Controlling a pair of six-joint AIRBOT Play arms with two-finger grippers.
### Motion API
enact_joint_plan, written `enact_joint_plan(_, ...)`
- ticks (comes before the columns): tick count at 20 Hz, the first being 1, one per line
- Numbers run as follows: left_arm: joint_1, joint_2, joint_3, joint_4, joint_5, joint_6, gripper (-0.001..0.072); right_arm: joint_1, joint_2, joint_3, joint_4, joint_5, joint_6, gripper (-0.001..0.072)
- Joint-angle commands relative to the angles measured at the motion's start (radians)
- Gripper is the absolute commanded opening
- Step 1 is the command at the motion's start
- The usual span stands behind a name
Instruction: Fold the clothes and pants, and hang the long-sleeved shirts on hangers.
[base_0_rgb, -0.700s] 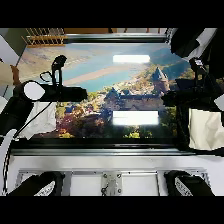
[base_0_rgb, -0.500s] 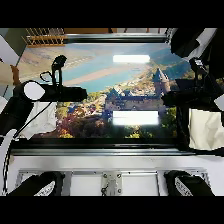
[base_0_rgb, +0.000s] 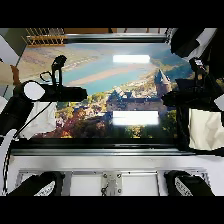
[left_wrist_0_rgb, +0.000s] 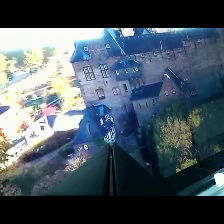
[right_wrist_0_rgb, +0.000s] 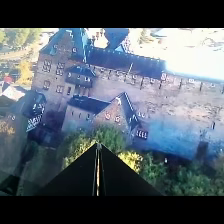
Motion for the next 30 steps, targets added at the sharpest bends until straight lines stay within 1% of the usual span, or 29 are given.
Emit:
enact_joint_plan(1,0.000,0.001,0.000,0.005,0.002,0.001,0.0008,0.001,-0.001,0.000,0.000,0.000,0.000,0.0010)
enact_joint_plan(2,0.009,0.001,0.000,0.020,0.006,0.011,0.0080,0.001,-0.001,0.000,0.000,0.000,0.000,0.0010)
enact_joint_plan(3,0.023,0.001,0.000,0.047,0.007,0.027,0.0448,0.001,-0.001,0.000,0.000,0.000,0.000,0.0010)
enact_joint_plan(4,0.045,0.001,0.000,0.097,0.011,0.026,0.0720,0.001,-0.001,0.000,0.001,0.000,0.000,0.0010)
enact_joint_plan(6,0.102,-0.006,0.000,0.253,0.015,0.016,0.0720,0.001,-0.001,0.000,0.000,0.000,0.000,0.0010)
enact_joint_plan(9,0.204,-0.077,0.000,0.509,-0.020,-0.089,0.0720,0.001,-0.001,0.000,0.000,0.000,0.000,0.0010)
enact_joint_plan(11,0.272,-0.166,0.000,0.602,-0.038,-0.108,0.0720,0.001,-0.001,0.000,0.000,0.000,0.000,0.0010)
enact_joint_plan(13,0.328,-0.253,0.000,0.634,-0.031,-0.115,0.0720,0.001,-0.001,0.000,0.000,0.000,0.000,0.0010)
enact_joint_plan(16,0.393,-0.376,0.000,0.637,-0.011,-0.118,0.0719,0.001,-0.001,0.000,0.000,0.000,0.000,0.0010)
enact_joint_plan(19,0.415,-0.468,0.000,0.637,-0.010,-0.125,0.0720,0.001,-0.001,0.000,0.000,0.000,0.000,0.0010)
enact_joint_plan(20,0.415,-0.484,0.000,0.637,-0.010,-0.126,0.0709,0.001,-0.001,0.000,0.000,0.000,0.000,0.0010)
enact_joint_plan(22,0.415,-0.491,0.001,0.634,0.003,-0.126,0.0395,0.001,-0.001,0.000,0.000,0.000,0.000,0.0010)
enact_joint_plan(23,0.414,-0.480,0.001,0.629,0.015,-0.129,0.0188,0.001,-0.001,0.000,0.000,0.000,0.000,0.0010)
enact_joint_plan(24,0.410,-0.460,0.001,0.628,0.026,-0.128,0.0003,0.001,-0.001,0.000,0.000,0.000,0.000,0.0010)
enact_joint_plan(27,0.350,-0.339,0.057,0.623,0.019,-0.128,0.0007,0.001,-0.001,0.000,0.000,0.000,0.000,0.0009)
enact_joint_plan(30,0.219,-0.194,0.208,0.507,0.007,-0.112,0.0007,0.001,-0.002,0.000,-0.005,-0.001,0.000,0.0010)
